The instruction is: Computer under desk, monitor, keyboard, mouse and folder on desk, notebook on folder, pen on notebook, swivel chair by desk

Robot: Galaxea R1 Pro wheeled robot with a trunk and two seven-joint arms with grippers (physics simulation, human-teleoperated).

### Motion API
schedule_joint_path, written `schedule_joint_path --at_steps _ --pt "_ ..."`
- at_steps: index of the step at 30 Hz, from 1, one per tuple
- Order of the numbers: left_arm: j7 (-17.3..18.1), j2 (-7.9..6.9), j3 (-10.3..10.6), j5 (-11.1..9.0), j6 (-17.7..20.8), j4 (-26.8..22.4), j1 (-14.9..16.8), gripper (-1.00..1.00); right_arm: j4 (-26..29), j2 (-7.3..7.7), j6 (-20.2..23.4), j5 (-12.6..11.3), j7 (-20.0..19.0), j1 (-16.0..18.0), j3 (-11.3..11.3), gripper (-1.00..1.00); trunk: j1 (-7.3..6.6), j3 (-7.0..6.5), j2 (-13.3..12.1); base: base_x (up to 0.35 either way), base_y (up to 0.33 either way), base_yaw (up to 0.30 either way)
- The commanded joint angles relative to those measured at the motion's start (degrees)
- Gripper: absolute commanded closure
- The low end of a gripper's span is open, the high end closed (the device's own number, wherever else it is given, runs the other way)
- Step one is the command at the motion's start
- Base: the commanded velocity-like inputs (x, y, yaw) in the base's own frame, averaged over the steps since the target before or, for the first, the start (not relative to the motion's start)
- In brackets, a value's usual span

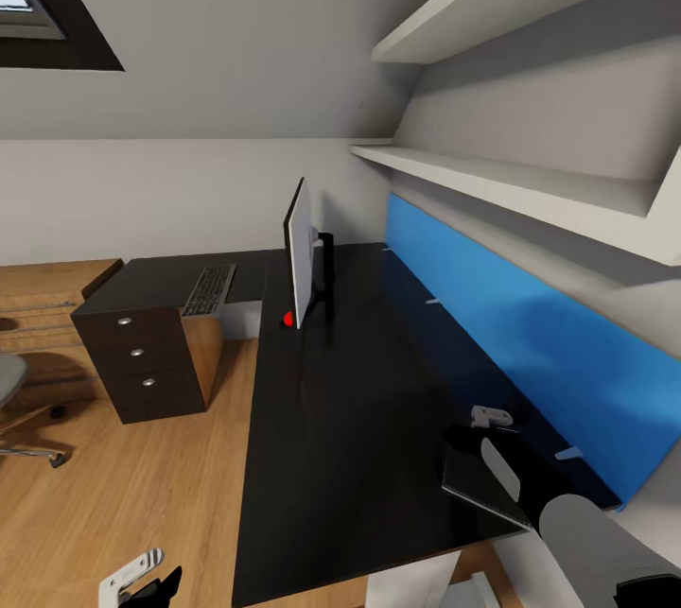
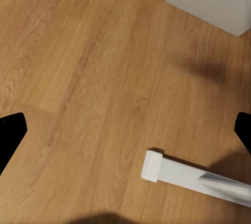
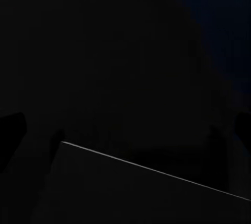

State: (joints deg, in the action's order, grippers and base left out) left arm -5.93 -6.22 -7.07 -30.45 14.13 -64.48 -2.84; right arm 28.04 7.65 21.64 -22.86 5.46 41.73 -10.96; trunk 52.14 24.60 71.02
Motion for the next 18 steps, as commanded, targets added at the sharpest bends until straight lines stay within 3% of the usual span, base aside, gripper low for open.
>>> schedule_joint_path --at_steps 1,18 --pt "-0.36 0.0 0.04 -0.6 0.29 -0.16 -0.02 -1.0 0.12 0.08 0.24 -0.61 0.51 0.02 -0.47 -1.0 0.0 0.06 0.04 0.007 -0.008 0.0" --pt "-0.53 0.07 0.04 -0.56 0.35 -0.2 -0.01 -1.0 0.0 -0.17 0.43 -0.52 0.47 0.02 -0.98 -1.0 0.0 0.06 0.04 0.001 -0.001 0.0"
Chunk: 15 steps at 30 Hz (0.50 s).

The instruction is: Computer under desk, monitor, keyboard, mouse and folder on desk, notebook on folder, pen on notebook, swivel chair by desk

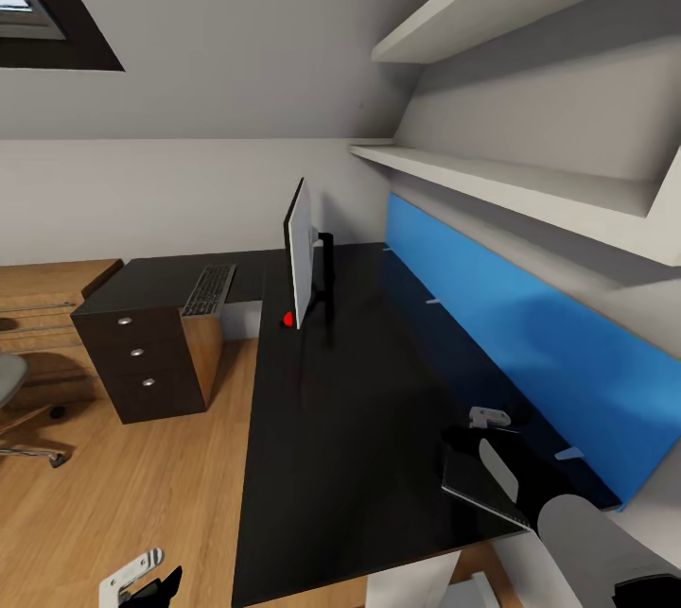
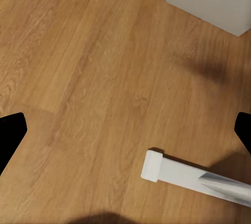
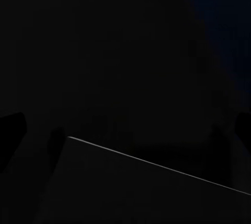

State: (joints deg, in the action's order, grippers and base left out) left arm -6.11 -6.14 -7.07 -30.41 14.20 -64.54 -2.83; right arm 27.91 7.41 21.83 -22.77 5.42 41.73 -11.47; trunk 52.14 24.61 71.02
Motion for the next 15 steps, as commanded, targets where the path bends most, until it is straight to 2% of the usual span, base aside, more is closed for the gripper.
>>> schedule_joint_path --at_steps 1,9,15 --pt "-0.36 -0.02 0.04 -0.59 0.29 -0.15 -0.02 -1.0 0.13 0.07 0.33 -0.61 0.5 0.02 -0.49 -1.0 0.0 0.05 0.04 0.0 0.0 0.0" --pt "-0.46 -0.02 0.04 -0.54 0.3 -0.15 -0.04 -1.0 0.13 -0.01 0.85 -0.61 0.47 0.02 -0.67 -1.0 0.0 0.05 0.04 0.0 0.0 0.0" --pt "-0.35 0.06 0.04 -0.56 0.24 -0.15 -0.04 -1.0 0.13 0.02 0.93 -0.61 0.47 0.02 -0.82 -1.0 1.32 1.13 2.44 0.0 0.0 0.0"
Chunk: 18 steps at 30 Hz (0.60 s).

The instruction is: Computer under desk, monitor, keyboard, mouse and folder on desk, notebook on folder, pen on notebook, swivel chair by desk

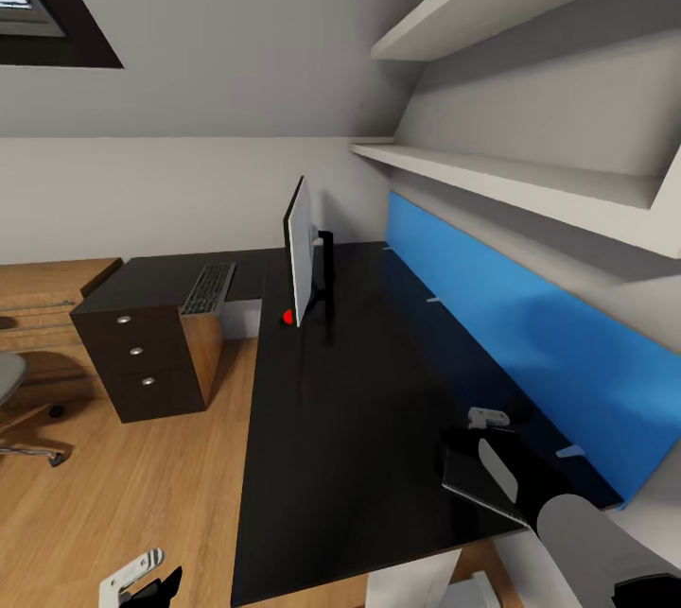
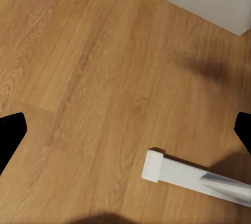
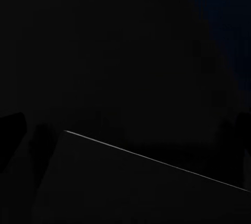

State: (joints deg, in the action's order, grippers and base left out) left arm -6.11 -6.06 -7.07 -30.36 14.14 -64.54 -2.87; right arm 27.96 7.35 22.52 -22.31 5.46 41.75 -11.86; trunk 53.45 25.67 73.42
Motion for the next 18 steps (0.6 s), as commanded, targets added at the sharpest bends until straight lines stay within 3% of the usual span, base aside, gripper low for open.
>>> schedule_joint_path --at_steps 1,11,18 --pt "-0.34 -0.01 0.04 -0.61 0.29 -0.15 0.0 -1.0 0.08 0.07 0.24 -1.07 0.43 -0.01 -0.43 -1.0 0.02 0.07 0.04 0.0 0.0 0.0" --pt "-0.22 0.0 0.11 -0.66 0.27 -0.15 0.01 -1.0 0.08 0.04 0.25 -1.07 0.43 -0.01 -0.44 -1.0 0.02 0.07 0.04 0.0 0.0 0.0" --pt "-0.28 0.0 0.12 -0.66 0.27 -0.15 0.0 -1.0 0.08 0.08 0.29 -1.07 0.43 -0.01 -0.44 -1.0 1.33 1.14 2.45 0.0 0.0 0.0"
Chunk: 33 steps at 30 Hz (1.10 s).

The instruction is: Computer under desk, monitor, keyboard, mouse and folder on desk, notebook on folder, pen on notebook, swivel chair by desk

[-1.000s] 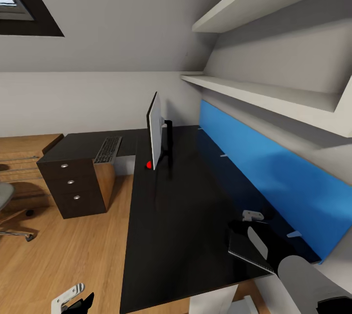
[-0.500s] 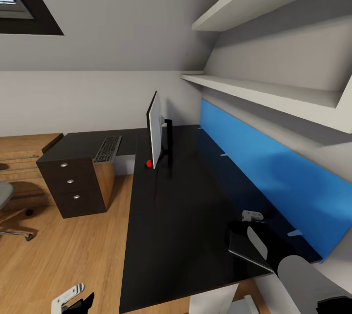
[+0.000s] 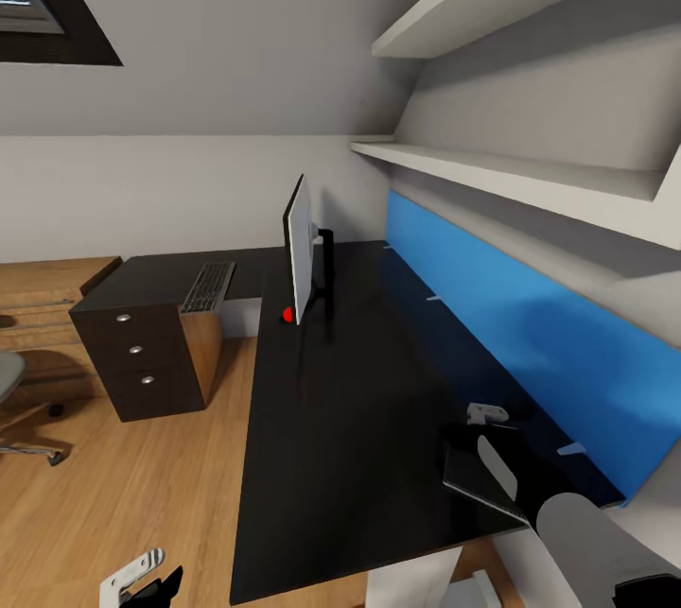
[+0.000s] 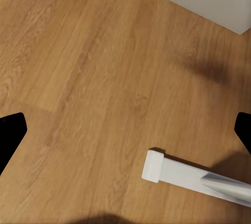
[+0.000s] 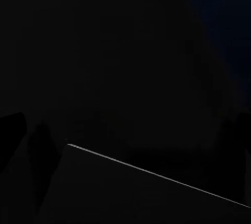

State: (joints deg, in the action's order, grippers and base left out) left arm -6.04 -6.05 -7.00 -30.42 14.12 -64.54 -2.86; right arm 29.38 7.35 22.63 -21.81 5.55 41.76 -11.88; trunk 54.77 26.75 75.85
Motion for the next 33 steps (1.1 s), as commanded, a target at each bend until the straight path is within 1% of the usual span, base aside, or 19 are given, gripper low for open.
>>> schedule_joint_path --at_steps 1,15,18,24,33 --pt "-0.36 -0.02 0.02 -0.6 0.29 -0.15 -0.02 -1.0 -1.35 0.09 0.2 -1.57 0.34 -0.02 -0.42 -1.0 0.01 0.06 0.02 0.0 0.0 0.0" --pt "-0.22 -0.1 -0.11 -0.75 0.29 -0.15 -0.01 -1.0 -1.35 0.06 0.19 -1.57 0.34 -0.02 -0.42 -1.0 0.01 0.06 0.02 -0.002 0.0 0.0" --pt "-0.23 -0.1 -0.12 -0.77 0.29 -0.15 0.01 -1.0 -1.35 0.07 0.18 -1.57 0.34 -0.02 -0.42 -1.0 0.01 0.06 0.02 -0.103 0.0 0.0" --pt "-0.22 -0.16 -0.12 -0.78 0.29 -0.1 0.0 -1.0 -1.35 0.08 0.2 -1.57 0.34 -0.02 -0.42 -1.0 0.01 0.06 0.02 -0.233 0.0 0.0" --pt "-0.28 -0.14 -0.2 -0.78 0.29 -0.12 -0.02 -1.0 -1.35 0.09 0.22 -1.57 0.34 -0.02 -0.42 -1.0 0.01 0.06 0.02 -0.021 0.0 0.0"
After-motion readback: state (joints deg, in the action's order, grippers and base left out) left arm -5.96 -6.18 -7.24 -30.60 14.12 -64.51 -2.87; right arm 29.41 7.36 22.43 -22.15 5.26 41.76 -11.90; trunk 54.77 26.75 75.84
